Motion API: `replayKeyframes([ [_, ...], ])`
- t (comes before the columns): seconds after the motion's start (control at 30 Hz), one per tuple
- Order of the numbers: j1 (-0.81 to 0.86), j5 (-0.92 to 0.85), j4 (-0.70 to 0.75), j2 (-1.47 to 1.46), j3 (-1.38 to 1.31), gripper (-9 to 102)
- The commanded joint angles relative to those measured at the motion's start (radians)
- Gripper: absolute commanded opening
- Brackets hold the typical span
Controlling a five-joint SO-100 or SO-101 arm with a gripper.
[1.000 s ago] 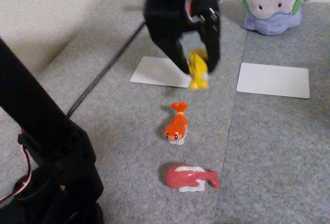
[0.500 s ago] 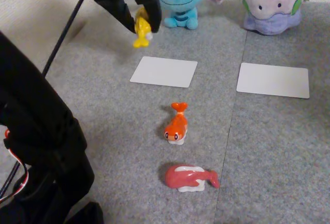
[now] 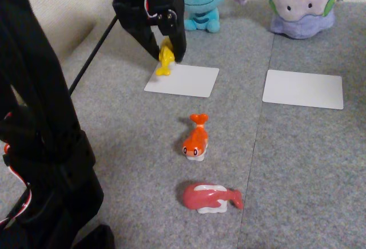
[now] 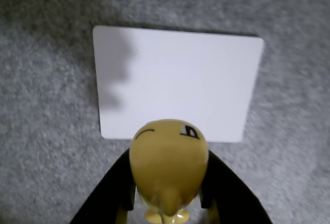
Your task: Wooper wants to eat egg sudhi, and Goomy wants to eat shrimp sushi
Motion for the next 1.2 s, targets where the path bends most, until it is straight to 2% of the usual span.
replayKeyframes([
  [0.0,0.015,0.018,-0.021,-0.034,-0.092,4],
  [0.47,0.028,0.025,-0.051,-0.201,-0.155,4],
  [0.87,0.052,0.008,-0.077,-0.229,-0.155,5],
  [1.07,0.048,0.009,-0.063,-0.227,-0.155,22],
  [1.17,0.044,0.012,-0.061,-0.218,-0.155,23],
])
